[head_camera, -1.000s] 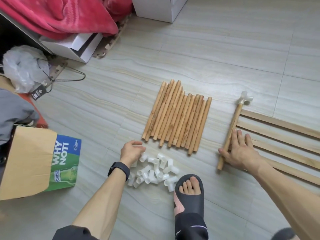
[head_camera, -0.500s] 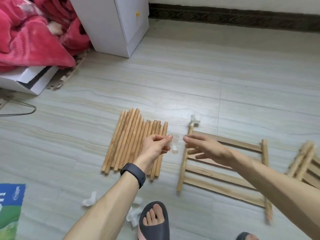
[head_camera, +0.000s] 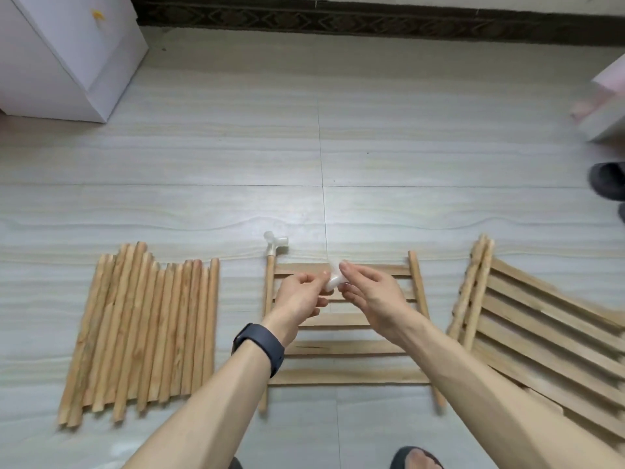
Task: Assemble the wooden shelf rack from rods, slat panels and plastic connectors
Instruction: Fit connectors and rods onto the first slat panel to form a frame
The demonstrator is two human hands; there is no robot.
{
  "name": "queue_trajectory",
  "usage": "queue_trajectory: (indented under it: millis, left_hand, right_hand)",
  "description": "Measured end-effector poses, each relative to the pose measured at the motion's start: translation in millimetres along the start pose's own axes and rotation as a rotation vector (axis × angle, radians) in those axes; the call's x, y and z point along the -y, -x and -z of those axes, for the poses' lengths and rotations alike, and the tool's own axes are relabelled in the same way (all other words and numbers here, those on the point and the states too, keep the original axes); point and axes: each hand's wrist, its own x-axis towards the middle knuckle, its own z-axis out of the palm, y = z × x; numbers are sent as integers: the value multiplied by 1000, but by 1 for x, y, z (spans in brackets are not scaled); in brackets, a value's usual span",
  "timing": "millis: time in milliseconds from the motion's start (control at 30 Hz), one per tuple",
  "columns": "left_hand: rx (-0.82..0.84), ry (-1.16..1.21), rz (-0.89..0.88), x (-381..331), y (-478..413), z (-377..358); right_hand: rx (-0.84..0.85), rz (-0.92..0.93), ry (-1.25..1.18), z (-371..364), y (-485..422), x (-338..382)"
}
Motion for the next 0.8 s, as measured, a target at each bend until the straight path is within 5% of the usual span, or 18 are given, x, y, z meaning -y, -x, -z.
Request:
queue_trajectory:
  millis: [167,300,433,800]
  left_hand:
    - [25,-238,-108,12,-15,-7]
    - [-250,-1017,-369,39,-29,14]
    - [-34,-1415,-319,74,-38,41]
    - [-21,-1581,-251,91,-43,44]
  right_hand:
    - [36,-33,150,28,-13,-3]
    - [-231,120,508,75,-48,13]
    - [-385,128,648,126,-83,29]
    - [-408,32,539,153,-117,34]
